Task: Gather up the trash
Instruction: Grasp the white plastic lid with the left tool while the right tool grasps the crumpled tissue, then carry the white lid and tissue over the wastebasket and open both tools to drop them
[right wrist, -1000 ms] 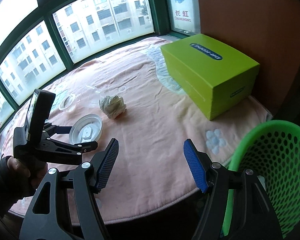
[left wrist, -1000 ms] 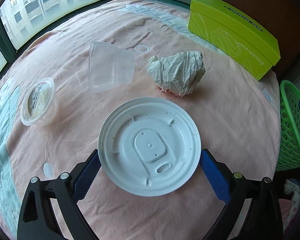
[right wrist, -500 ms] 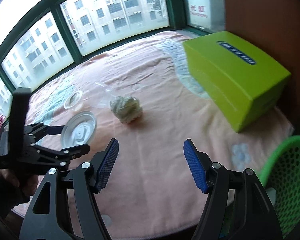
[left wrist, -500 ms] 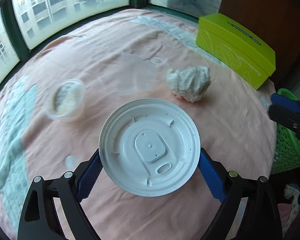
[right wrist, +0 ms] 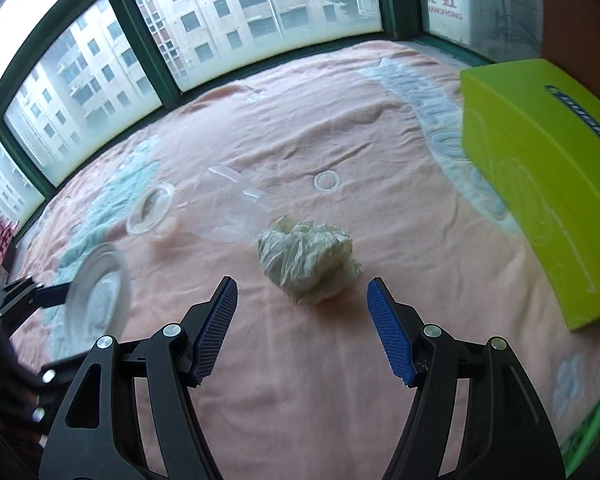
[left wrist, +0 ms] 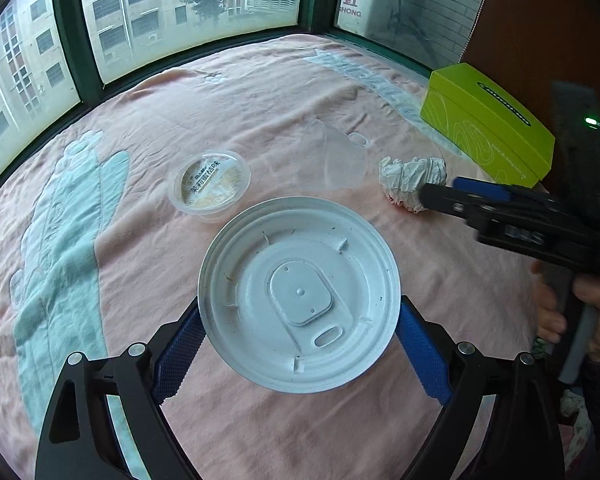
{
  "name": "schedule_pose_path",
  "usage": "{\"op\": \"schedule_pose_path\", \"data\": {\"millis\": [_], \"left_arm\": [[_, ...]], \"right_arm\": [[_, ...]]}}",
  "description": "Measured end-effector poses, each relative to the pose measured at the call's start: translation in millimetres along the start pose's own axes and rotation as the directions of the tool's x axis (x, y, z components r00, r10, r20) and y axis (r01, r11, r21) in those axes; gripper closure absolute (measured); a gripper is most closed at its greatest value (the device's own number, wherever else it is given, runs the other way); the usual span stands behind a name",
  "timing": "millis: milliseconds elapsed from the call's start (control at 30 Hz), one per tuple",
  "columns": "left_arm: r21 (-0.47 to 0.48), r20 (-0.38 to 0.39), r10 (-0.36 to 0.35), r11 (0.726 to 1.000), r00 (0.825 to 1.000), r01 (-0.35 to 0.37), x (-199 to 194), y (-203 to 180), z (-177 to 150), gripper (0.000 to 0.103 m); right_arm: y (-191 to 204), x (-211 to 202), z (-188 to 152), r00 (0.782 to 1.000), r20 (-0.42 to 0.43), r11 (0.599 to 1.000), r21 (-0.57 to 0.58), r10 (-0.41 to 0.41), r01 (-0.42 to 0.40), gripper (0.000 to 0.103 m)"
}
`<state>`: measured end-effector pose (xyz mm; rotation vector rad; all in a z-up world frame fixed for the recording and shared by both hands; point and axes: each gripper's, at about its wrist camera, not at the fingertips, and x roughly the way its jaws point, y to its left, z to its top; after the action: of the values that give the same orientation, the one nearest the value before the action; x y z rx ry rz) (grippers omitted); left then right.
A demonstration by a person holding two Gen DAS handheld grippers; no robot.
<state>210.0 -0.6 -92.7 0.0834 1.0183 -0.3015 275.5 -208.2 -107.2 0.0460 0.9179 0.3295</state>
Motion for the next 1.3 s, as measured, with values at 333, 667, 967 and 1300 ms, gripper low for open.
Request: {"op": "schedule_pose_path", "data": {"millis": [333, 667, 967, 1300], "left_arm": [[-0.010, 0.003, -0.006, 1.000, 1.000, 0.006, -2, -1, -2, 0.015], [0.001, 0.019, -0.014, 1.000, 1.000, 0.014, -14, -18, -5, 0.015], [0.039, 0.051, -0.050, 0.998, 0.997, 0.048, -33, -53, -9, 0.015], [0.117, 0.068, -0.116, 0.987, 0.991, 0.108, -46, -112, -5, 0.015]], "right_arm": [[-5, 18, 2, 1.000, -0.013, 1.000, 0.019, -0.005, 0.005, 0.048], [-5, -29, -17, 0.999, 0.044, 1.000, 0.004, -0.028, 0.028, 0.051], [-24, -91, -49, 0.992, 0.094, 0.996, 0.052, -0.081, 0.076, 0.051], [-60, -152, -83, 0.975, 0.126, 0.977, 0.137, -0.182, 0.165, 0.051]]}}
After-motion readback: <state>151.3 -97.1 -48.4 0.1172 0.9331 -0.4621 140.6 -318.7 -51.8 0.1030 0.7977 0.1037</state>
